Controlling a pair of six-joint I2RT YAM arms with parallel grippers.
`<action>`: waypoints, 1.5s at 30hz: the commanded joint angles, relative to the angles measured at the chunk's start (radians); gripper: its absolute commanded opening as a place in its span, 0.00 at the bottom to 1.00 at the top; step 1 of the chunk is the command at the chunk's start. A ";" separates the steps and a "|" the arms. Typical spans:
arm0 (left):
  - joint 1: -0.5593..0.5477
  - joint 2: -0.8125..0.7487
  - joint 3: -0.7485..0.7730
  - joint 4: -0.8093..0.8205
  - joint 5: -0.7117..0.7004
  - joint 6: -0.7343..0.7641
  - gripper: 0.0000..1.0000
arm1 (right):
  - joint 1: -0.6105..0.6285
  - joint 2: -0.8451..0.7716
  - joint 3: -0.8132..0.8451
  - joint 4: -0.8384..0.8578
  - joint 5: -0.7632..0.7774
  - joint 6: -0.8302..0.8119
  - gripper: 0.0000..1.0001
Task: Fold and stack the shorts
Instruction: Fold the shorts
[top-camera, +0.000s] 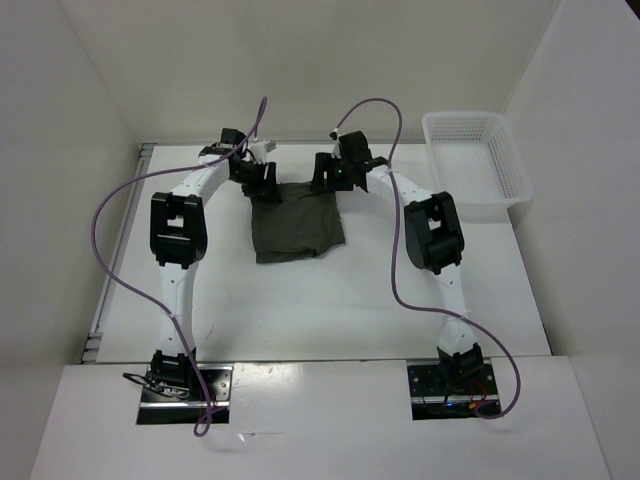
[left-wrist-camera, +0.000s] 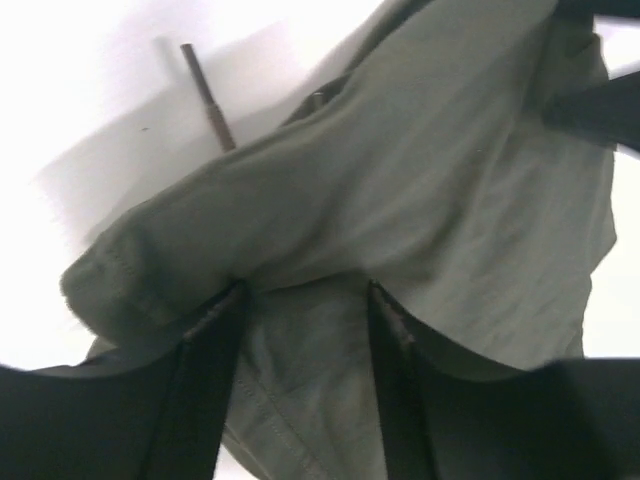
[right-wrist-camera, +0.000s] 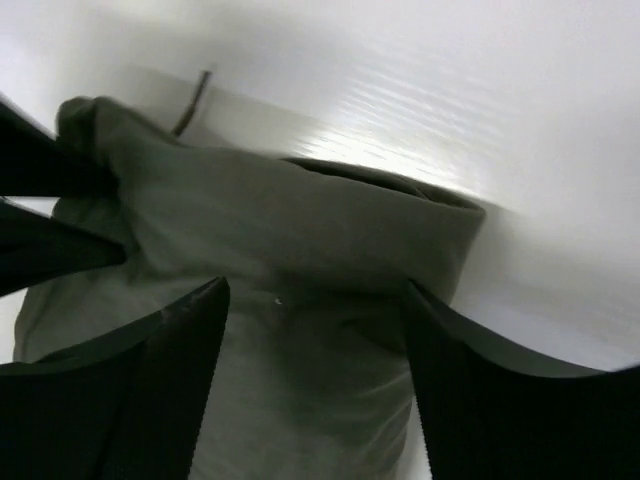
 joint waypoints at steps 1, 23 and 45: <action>0.007 -0.002 0.000 -0.023 0.038 0.013 0.61 | 0.013 -0.088 0.071 0.007 -0.050 -0.113 0.77; 0.026 -0.119 -0.137 0.002 -0.003 0.042 0.93 | 0.013 -0.394 -0.597 -0.007 -0.100 -0.048 0.74; 0.026 0.044 0.021 0.033 -0.006 -0.013 0.80 | 0.004 -0.380 -0.636 0.059 -0.187 0.067 0.64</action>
